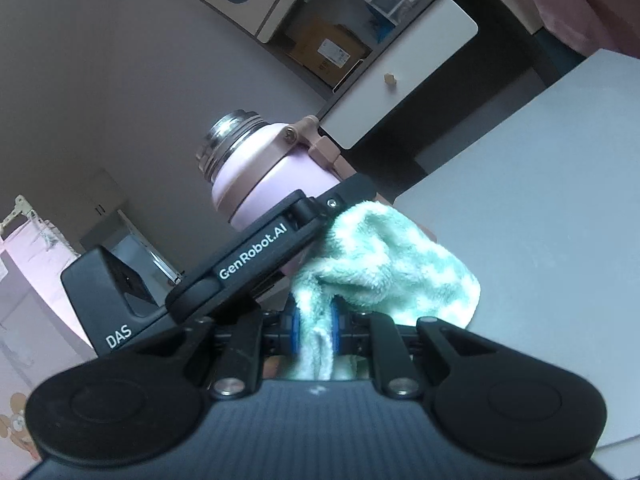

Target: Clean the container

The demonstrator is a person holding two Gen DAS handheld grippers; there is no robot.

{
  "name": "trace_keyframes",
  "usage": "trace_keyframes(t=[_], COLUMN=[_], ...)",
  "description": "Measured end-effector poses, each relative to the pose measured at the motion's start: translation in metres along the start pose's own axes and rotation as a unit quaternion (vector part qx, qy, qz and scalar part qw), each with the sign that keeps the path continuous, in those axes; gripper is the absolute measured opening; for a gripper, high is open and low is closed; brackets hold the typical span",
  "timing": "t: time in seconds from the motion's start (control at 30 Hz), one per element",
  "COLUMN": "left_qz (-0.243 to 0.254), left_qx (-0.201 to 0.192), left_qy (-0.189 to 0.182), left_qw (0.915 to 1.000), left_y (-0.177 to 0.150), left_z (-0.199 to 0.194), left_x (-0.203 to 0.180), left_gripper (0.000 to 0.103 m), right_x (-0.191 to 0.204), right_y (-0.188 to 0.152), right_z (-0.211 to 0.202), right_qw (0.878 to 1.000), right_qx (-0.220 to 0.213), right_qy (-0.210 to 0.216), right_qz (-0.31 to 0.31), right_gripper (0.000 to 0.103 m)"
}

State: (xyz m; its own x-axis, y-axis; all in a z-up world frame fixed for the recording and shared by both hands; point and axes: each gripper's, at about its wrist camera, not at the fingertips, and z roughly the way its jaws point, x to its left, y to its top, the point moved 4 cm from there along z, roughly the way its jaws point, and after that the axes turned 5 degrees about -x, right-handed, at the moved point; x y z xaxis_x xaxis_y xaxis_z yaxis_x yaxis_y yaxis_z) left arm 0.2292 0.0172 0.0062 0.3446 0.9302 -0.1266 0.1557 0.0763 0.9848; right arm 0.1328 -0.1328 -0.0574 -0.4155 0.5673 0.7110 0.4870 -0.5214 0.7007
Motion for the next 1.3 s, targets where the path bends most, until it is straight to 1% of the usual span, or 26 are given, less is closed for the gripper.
trace_keyframes(t=[0.3,0.4,0.67,0.73,0.9,1.0,1.3], left_qz=[0.001,0.001,-0.001,-0.001,-0.002,-0.002,0.005], left_qx=[0.000,0.000,0.001,0.002,0.003,0.003,0.005], left_qy=[0.000,-0.001,-0.003,-0.003,-0.003,-0.003,0.000], left_qw=[1.0000,1.0000,1.0000,1.0000,1.0000,1.0000,1.0000], left_y=[0.000,0.000,0.000,0.002,0.003,0.004,0.002], left_z=[-0.001,0.000,0.001,0.001,0.001,0.002,0.002], left_x=[0.001,0.003,0.007,0.004,0.004,0.004,0.001], left_gripper=[0.086,0.086,0.086,0.086,0.086,0.086,0.086], right_x=[-0.015,-0.019,-0.016,-0.014,-0.008,-0.004,-0.016], right_y=[-0.008,-0.009,-0.011,-0.009,0.001,0.009,0.006], right_z=[0.007,0.007,0.004,0.003,-0.003,-0.001,0.011], right_qw=[0.999,0.998,0.996,0.997,1.000,1.000,0.999], right_qx=[0.027,0.033,0.036,0.033,0.013,-0.001,0.009], right_qy=[-0.042,-0.050,-0.074,-0.070,-0.021,-0.009,-0.035], right_qz=[0.004,0.008,-0.017,-0.016,0.006,0.002,0.013], right_gripper=[0.014,0.014,0.014,0.014,0.014,0.014,0.014])
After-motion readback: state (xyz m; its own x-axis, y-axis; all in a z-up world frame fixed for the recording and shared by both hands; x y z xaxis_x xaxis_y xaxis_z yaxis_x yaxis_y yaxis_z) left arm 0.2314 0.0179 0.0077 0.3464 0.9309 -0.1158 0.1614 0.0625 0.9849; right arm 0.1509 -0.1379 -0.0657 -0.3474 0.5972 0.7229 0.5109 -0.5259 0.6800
